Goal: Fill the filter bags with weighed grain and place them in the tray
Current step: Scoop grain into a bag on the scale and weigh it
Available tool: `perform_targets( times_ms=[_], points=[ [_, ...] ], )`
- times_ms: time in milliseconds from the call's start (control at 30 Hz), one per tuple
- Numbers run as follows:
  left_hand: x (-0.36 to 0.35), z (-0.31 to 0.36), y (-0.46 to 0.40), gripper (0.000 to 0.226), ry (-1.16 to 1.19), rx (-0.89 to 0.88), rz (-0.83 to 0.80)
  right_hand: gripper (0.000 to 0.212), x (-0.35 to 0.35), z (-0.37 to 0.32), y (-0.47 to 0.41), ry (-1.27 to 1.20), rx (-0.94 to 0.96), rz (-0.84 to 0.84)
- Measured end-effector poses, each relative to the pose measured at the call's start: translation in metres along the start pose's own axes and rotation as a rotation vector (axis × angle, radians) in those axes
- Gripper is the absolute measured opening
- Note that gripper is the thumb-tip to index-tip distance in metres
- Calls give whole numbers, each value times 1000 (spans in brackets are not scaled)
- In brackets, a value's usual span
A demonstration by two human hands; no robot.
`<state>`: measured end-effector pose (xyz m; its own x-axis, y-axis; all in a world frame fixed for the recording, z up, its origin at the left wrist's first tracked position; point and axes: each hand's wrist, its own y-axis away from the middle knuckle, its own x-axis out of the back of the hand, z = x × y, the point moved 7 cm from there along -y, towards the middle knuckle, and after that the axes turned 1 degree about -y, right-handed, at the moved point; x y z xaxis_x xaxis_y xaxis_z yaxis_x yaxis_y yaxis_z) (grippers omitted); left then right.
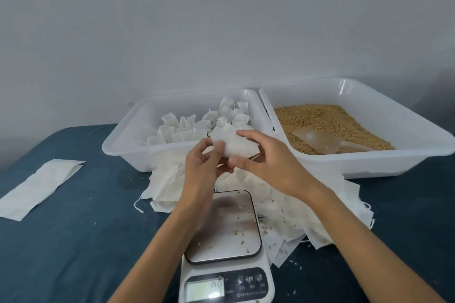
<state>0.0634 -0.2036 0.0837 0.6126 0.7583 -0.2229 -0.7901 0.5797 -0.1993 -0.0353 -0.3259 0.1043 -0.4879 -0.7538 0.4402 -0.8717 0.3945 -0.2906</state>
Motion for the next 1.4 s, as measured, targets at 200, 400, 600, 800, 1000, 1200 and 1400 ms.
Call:
perform_targets(
  times_ms=[200, 400, 600, 800, 1000, 1200, 1400],
  points=[
    [5, -3, 4, 16, -15, 28, 46, 41, -2, -1, -1, -194, 48, 88],
    [1, -6, 5, 15, -10, 32, -2, 27, 10, 4, -4, -329, 28, 154],
    [11, -3, 0, 24, 65, 90, 18, 51, 1, 8, -6, -249, 17, -4],
    [14, 4, -1, 13, -27, -9, 32, 54, 3, 8, -4, -103, 17, 52],
    [13, 20, 5, 13, -263, -296, 105, 22, 12, -8, 8, -130, 145, 377],
    [-6, 21, 14, 17, -423, -417, -20, 15, -4, 3, 2, -461, -44, 197],
    [-10, 15, 16, 2, -392, -346, -73, 9, 4, 0, 2, -399, 34, 262]
  ],
)
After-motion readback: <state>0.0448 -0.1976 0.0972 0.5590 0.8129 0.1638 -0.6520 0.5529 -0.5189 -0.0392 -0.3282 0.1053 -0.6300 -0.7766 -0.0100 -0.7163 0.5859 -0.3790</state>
